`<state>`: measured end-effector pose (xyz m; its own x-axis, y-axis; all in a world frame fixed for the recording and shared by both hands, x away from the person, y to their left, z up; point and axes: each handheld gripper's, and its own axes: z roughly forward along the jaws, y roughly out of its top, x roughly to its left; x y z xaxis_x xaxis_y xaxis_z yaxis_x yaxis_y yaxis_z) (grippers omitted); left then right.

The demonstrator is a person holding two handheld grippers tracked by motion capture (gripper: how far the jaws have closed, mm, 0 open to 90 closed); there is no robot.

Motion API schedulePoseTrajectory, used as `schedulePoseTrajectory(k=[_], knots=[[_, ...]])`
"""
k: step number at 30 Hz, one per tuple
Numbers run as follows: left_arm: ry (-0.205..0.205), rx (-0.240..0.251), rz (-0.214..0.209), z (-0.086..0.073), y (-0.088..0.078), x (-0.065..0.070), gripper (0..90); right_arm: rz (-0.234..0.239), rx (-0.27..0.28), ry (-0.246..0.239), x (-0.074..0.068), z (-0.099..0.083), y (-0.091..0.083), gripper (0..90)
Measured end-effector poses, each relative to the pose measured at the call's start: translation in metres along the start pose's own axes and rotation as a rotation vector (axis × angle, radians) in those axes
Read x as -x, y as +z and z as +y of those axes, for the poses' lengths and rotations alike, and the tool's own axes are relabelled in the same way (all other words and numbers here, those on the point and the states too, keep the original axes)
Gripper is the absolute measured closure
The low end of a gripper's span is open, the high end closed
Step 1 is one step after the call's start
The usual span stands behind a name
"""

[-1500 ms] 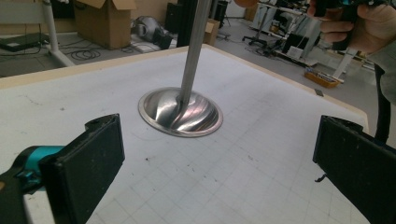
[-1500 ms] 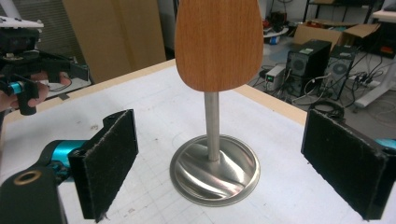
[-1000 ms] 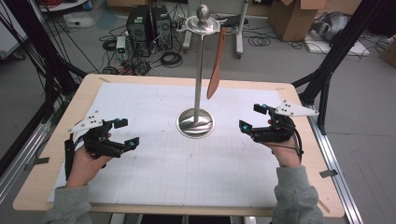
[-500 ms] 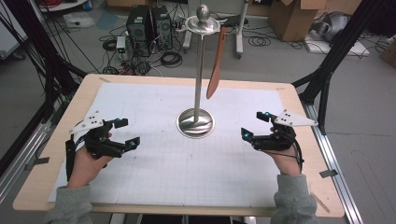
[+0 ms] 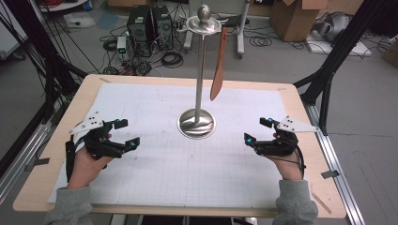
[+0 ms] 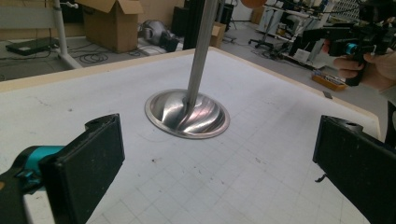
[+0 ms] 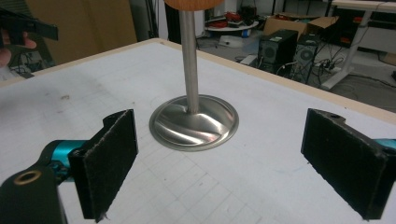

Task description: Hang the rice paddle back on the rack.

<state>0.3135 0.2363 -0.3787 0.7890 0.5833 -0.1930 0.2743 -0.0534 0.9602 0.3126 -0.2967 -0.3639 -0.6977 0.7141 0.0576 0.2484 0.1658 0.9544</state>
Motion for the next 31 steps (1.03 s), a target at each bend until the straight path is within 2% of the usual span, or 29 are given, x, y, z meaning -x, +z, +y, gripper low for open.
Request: schedulePoseTrajectory(k=[18,23,31], knots=[[-0.015,-0.005,0.006,-0.003,-0.001,-0.003,2.5,-0.025,-0.005,0.043,0.010,-0.022,-0.003,9.6],[-0.010,-0.005,0.009,-0.003,-0.002,-0.004,2.5,-0.032,-0.028,0.055,0.013,-0.028,0.001,9.6],[-0.022,-0.016,0.037,-0.006,-0.002,-0.007,2.5,-0.028,-0.035,0.050,0.012,-0.030,0.004,9.6]])
